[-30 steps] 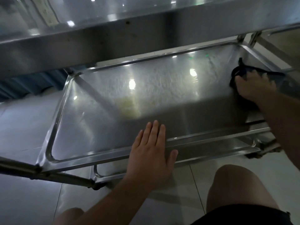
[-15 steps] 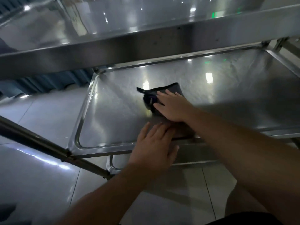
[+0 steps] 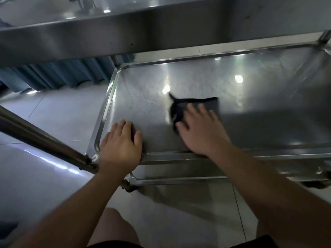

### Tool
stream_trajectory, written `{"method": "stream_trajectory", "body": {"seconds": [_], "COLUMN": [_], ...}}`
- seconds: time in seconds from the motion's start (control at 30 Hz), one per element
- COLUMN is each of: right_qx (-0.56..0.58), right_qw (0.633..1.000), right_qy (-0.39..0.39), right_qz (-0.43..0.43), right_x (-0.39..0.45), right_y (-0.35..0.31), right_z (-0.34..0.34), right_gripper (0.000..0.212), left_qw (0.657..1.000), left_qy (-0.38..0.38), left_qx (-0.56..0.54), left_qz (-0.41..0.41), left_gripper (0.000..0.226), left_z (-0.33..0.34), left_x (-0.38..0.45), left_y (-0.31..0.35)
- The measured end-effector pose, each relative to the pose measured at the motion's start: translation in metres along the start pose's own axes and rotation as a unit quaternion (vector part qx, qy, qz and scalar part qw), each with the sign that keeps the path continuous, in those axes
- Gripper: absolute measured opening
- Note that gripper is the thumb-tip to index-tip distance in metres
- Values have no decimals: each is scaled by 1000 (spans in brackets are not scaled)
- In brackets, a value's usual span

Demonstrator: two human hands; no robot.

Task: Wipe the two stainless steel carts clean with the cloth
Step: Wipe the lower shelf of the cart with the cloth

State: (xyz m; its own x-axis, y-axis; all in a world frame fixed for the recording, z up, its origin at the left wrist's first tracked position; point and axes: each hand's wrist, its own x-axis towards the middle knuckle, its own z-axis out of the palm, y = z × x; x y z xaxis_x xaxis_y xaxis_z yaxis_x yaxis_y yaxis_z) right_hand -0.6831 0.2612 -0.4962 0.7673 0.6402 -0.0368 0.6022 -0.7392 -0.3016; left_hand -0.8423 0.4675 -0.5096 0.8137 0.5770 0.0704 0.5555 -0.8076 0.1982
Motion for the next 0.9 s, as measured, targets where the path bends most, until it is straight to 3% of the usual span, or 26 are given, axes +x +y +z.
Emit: {"method": "stream_trajectory", "body": {"seconds": [0.1, 0.2, 0.37, 0.5, 0.57, 0.67, 0.77, 0.9], "right_qx": [2, -27, -28, -9, -3, -11, -14, 3], "right_qw": [990, 988, 999, 986, 982, 991, 1000, 993], "right_qy": [-54, -71, -37, 17, 14, 13, -18, -50], "right_qz": [-132, -137, 11, 163, 190, 129, -11, -111], "right_x": [26, 76, 138, 108, 76, 31, -4, 4], "right_y": [-49, -64, 0, 84, 93, 61, 4, -42], "right_z": [13, 8, -21, -38, -37, -22, 2, 14], "right_gripper": [72, 72, 74, 79, 82, 85, 83, 73], "left_qw": [1000, 1000, 1000, 1000, 1000, 1000, 1000, 999], "left_qy": [-7, -14, -22, -23, -21, -17, -21, -25], "left_qx": [-2, -3, -5, -6, -12, -15, -13, -22], "left_qz": [14, 19, 8, -1, -6, -11, -13, -14], "left_gripper": [70, 72, 67, 65, 65, 63, 63, 65], "left_z": [-1, -4, -10, -13, -14, -15, -15, -15], "left_x": [-2, -3, -5, -5, -6, -6, -5, -4], "left_y": [-1, 0, 3, 8, 10, 11, 11, 11]}}
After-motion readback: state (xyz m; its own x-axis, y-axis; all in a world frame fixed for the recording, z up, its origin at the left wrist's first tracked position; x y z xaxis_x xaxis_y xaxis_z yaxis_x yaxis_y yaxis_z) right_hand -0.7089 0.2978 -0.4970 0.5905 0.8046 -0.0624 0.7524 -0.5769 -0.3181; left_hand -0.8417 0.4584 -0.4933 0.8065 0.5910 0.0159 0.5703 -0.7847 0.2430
